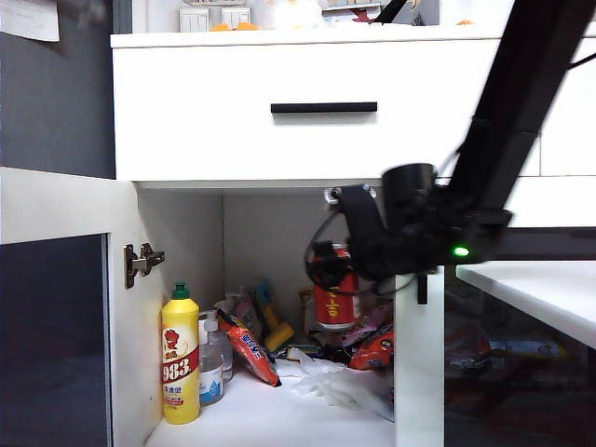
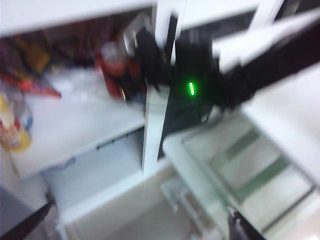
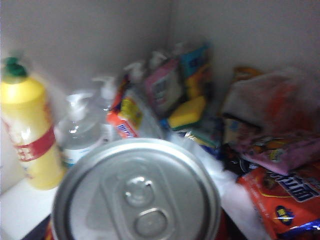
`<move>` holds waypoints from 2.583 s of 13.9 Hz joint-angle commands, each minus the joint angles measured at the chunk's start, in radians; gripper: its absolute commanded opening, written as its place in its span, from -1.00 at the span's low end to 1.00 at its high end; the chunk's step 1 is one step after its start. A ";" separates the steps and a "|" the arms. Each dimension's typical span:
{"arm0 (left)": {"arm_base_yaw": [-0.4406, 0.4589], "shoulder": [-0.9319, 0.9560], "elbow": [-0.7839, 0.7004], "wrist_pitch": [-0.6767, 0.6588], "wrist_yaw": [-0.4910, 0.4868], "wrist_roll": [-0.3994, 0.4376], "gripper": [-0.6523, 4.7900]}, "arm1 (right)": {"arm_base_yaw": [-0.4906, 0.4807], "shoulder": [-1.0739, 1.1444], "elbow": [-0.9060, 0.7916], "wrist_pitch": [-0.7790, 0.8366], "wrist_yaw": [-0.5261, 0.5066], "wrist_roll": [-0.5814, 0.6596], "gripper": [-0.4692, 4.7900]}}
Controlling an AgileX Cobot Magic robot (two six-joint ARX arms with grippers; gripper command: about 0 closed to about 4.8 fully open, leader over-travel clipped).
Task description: Open the left door of the white cabinet, pick up a can of beverage from the table on the right, place it inside the cabinet, and finally close the cabinet door.
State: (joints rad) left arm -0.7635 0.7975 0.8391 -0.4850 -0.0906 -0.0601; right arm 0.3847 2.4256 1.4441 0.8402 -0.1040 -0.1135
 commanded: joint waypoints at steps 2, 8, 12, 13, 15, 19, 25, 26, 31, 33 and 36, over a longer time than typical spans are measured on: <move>0.000 -0.002 -0.031 0.050 -0.003 -0.003 0.86 | -0.009 0.092 0.208 0.011 -0.034 0.013 -0.14; 0.000 -0.003 -0.030 0.091 -0.068 0.006 0.86 | -0.006 0.192 0.332 0.006 -0.144 0.035 -0.14; -0.001 -0.011 -0.030 0.085 -0.074 -0.018 0.86 | 0.021 0.130 0.332 -0.011 -0.190 0.141 -0.15; 0.000 -0.019 -0.030 0.058 -0.107 -0.019 0.95 | 0.039 0.115 0.332 -0.014 -0.193 0.122 -0.16; 0.001 -0.053 -0.031 -0.019 -0.226 0.009 1.00 | 0.068 0.098 0.332 -0.019 -0.169 0.061 -0.16; 0.002 -0.151 -0.031 -0.031 -0.220 -0.001 1.00 | 0.097 0.077 0.405 -0.089 -0.163 0.193 -0.16; 0.005 -0.195 -0.031 -0.097 -0.220 0.011 1.00 | 0.286 0.123 0.454 -0.153 0.018 0.136 -0.16; 0.006 -0.218 -0.031 -0.111 -0.220 0.022 1.00 | 0.287 0.151 0.455 -0.097 0.054 0.167 -0.16; 0.031 -0.274 -0.036 -0.149 -0.174 0.061 1.00 | 0.286 0.288 0.483 0.029 0.219 0.251 -0.16; 0.031 -0.274 -0.049 -0.150 -0.174 0.061 1.00 | 0.275 0.355 0.623 -0.029 0.179 0.289 -0.16; 0.031 -0.275 -0.055 -0.164 -0.175 0.060 1.00 | 0.277 0.477 0.883 -0.167 0.200 0.264 -0.16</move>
State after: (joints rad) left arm -0.7322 0.5243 0.7849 -0.6514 -0.2684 -0.0032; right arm 0.6556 2.9009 2.2826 0.6395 0.0917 0.1562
